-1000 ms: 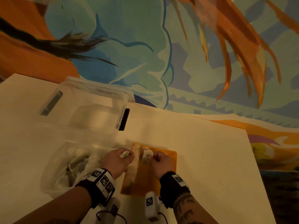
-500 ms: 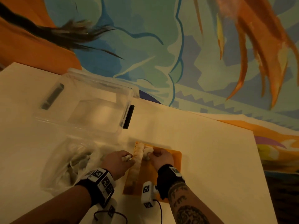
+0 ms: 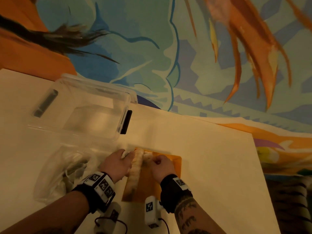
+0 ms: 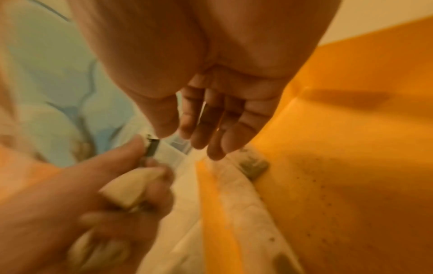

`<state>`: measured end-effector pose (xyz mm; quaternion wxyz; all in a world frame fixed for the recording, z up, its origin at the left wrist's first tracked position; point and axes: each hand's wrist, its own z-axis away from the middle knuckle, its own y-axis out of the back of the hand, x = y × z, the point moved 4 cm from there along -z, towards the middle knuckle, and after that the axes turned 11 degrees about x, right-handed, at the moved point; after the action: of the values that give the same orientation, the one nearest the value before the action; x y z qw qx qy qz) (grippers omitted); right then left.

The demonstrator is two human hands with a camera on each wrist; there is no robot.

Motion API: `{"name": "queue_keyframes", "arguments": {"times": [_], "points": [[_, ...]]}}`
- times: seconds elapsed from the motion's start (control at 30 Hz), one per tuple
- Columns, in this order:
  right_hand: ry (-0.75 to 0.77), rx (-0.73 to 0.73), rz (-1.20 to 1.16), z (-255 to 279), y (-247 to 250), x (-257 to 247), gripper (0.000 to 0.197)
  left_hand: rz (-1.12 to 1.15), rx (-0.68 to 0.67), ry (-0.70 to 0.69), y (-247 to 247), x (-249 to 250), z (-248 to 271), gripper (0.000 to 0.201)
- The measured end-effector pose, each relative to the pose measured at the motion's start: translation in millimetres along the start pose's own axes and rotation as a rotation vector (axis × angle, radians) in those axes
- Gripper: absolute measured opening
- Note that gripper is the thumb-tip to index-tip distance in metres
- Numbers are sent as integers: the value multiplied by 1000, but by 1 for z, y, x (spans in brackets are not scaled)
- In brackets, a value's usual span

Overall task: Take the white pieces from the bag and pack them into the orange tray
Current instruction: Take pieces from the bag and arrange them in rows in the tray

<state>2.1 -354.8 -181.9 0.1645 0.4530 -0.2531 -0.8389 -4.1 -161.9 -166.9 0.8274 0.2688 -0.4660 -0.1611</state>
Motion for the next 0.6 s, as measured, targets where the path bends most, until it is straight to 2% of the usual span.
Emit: {"name": "queue_keyframes", "arguments": {"times": [0.13,0.2,0.27,0.33,0.43,0.6], "points": [[211,-161,-252,51,11,-27,8,144,4,-43,-4,29,17,54],[256,-130,-273,62,16,-29,10,202,25,-50,-8,40,25,59],[266,-75,-265,65,24,-25,12,245,18,-9,-14,48,32,65],[283,-87,-268,69,33,-22,12,263,-1,13,-21,52,38,65],[323,-87,-230,76,49,-16,15,267,-18,-12,-29,60,47,62],[237,-53,-335,80,68,-2,18,248,-66,-49,-38,69,61,67]]}}
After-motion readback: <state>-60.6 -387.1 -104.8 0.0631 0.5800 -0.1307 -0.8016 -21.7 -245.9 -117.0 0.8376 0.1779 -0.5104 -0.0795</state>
